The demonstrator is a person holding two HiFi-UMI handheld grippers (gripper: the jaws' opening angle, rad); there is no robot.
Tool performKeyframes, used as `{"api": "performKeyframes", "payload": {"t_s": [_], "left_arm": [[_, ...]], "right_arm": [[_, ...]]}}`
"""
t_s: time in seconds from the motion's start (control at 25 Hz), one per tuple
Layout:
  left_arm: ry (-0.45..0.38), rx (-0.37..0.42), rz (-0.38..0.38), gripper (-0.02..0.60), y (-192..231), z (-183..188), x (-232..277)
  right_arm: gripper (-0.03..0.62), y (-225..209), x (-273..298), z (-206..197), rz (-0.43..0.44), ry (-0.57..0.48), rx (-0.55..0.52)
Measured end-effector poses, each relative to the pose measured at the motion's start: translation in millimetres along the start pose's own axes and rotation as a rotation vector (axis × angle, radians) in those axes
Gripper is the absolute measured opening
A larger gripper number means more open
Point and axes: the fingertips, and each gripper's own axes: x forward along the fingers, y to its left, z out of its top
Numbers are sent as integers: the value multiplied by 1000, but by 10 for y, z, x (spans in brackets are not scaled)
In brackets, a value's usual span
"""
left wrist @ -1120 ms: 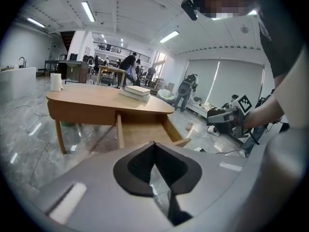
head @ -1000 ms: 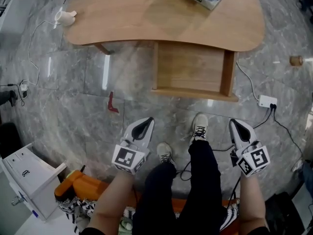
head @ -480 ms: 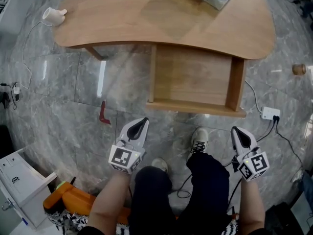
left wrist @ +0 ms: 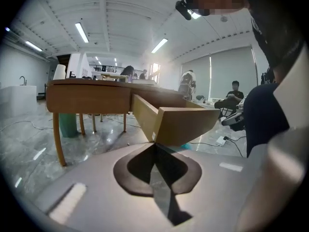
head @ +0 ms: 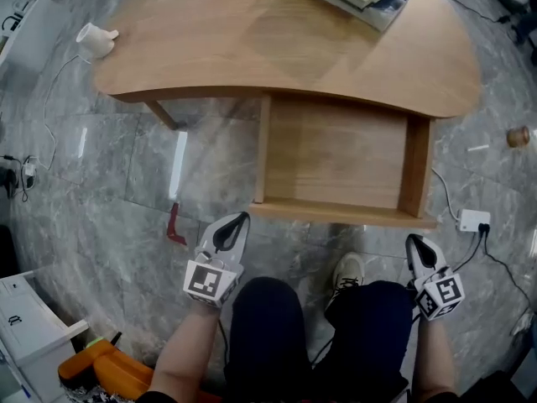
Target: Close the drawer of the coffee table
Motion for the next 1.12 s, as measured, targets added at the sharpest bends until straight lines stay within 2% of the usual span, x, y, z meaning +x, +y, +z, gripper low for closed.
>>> {"api": "performKeyframes", "payload": {"t_s": [0.12, 0.28, 0.48, 0.72, 0.76, 0.8, 0.92, 0.96, 1.0, 1.04, 1.12], "left_arm": [[-37, 14, 19, 0, 67, 26, -36], [-79, 75, 28, 0, 175, 42, -52], [-106, 98, 20, 0, 240, 192, -42], [-164, 113, -32, 2, 165, 383, -61], [-151, 119, -40, 2, 144, 356, -63], [-138, 132, -46, 2, 124, 335, -65], [-115, 177, -70, 3, 54, 290, -29], [-115, 178, -87, 20, 4, 274, 15], [-120, 174, -104, 113, -48, 272, 59], [-129, 170, -115, 147, -84, 285, 87], [-139, 165, -120, 129, -90, 316, 94]], "right_arm": [[0, -64, 41, -107, -15, -37, -18], [0, -149, 94, -136, -44, -92, -26], [0, -243, -19, 24, -108, -175, -13], [6, -465, -133, 5, -207, -201, 6], [115, -494, -140, 7, -208, -207, 18], [150, -517, -135, 10, -206, -210, 25], [150, -532, -111, 75, -180, -207, 0], [151, -537, -135, 102, -175, -199, -20], [152, -541, -163, 127, -174, -191, -43], [152, -536, -175, 151, -175, -187, -64], [154, -499, -130, 187, -172, -187, -88]]}}
